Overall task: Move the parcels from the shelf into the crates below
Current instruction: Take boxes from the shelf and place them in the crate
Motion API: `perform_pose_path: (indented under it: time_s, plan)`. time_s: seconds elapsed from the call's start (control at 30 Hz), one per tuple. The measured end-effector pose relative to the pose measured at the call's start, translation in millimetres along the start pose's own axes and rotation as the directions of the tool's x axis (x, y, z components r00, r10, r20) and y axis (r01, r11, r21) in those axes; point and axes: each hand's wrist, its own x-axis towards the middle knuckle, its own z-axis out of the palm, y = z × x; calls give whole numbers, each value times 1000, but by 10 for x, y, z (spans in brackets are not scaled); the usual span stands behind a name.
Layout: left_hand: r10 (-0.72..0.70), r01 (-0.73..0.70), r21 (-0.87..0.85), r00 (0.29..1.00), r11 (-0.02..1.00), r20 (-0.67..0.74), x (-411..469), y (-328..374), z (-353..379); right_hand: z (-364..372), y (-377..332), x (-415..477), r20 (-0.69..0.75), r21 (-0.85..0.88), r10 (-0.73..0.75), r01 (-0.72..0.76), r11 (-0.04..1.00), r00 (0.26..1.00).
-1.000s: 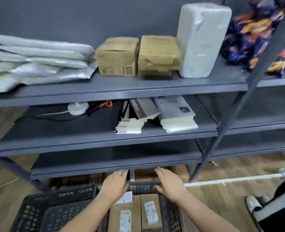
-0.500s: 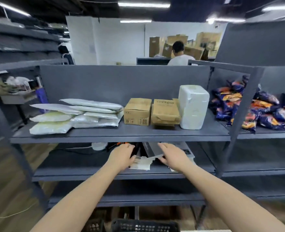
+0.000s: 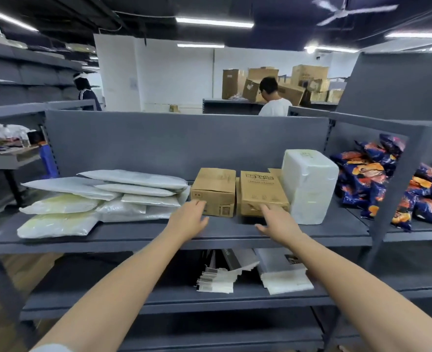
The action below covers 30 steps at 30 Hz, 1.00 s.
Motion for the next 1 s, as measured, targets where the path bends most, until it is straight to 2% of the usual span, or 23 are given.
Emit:
perform_pose_path:
  time_s: [0.13,0.27,0.33,0.5,0.63,0.77,0.9,1.0]
  plan:
    - [22,-21,-17,999,1000,28,375,-34,144,135,135,325,-12,-22,84,-84,996,996]
    - [40,-32,-145,998,989,53,682,32,298,240,292,549,-57,93,244,-238,967,968]
    - [58,-44,-198,996,979,66,804,101,361,256,383,626,-59,95,295,-289,952,954]
    - [122,-80,-351,988,933,97,1019,316,505,320,494,782,4,-50,253,-253,966,967]
    - [111,-35,-522,987,852,115,1106,458,554,426,505,888,11,229,423,-414,881,906]
    - [102,24,-638,982,769,160,1213,538,592,470,538,961,36,462,471,-432,775,882]
    - [72,59,-690,985,721,159,1255,547,671,447,504,982,19,525,488,-424,738,873]
    - [1,115,-748,988,654,153,1240,530,703,430,435,945,-36,474,479,-407,781,877]
